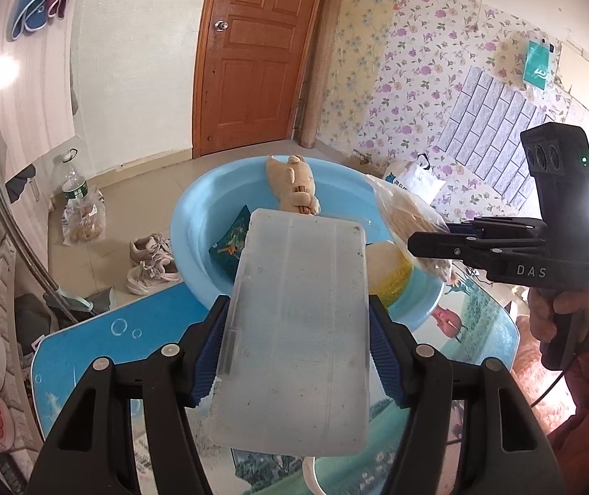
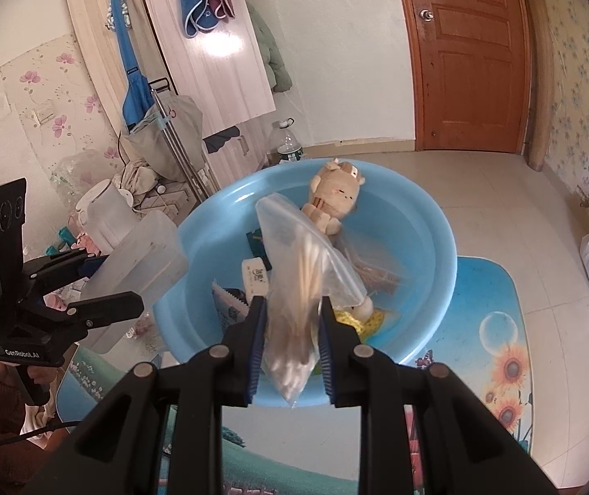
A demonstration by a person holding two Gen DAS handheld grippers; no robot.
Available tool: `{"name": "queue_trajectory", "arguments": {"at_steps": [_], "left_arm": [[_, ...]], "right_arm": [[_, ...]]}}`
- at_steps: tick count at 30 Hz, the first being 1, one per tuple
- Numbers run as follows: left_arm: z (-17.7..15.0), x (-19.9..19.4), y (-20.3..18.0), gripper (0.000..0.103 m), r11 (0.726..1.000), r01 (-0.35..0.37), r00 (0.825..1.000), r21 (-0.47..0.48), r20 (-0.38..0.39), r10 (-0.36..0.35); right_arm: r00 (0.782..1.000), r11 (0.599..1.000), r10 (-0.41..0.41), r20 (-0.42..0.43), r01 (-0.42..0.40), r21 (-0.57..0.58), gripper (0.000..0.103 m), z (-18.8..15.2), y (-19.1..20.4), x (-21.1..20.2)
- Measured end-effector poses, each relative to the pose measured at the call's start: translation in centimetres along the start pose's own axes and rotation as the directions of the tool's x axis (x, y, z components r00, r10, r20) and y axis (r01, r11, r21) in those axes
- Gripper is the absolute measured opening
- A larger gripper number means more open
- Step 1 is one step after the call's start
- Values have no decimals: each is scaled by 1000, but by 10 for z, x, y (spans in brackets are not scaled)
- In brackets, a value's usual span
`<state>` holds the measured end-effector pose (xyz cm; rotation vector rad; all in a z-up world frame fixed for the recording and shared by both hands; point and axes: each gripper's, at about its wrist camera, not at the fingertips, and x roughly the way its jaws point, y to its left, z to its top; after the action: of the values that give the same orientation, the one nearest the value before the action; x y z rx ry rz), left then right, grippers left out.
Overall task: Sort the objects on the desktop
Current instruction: 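Carry the clear box with the left tool while the right tool carries the swab bag over the basin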
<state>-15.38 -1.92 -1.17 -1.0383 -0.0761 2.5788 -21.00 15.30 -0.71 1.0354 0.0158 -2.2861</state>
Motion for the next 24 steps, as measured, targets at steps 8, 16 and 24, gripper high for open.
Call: {"name": "queue_trajectory", "arguments": {"at_steps": [8,16,24], "left_arm": [[11,17,-1,63,1000,17,1000,20,-6,-17],[27,40,0,63,999,30,1000,31,-8,-30],[37,60,-5,63,997,60,998,48,-7,-59]], "right_arm": [[1000,1000,-5,6,5,-9,23,9,-4,9],[1000,1000,-11,9,11,-21,23,22,-9,16],[999,999,-34,20,34,-30,23,37,-10,22]]}}
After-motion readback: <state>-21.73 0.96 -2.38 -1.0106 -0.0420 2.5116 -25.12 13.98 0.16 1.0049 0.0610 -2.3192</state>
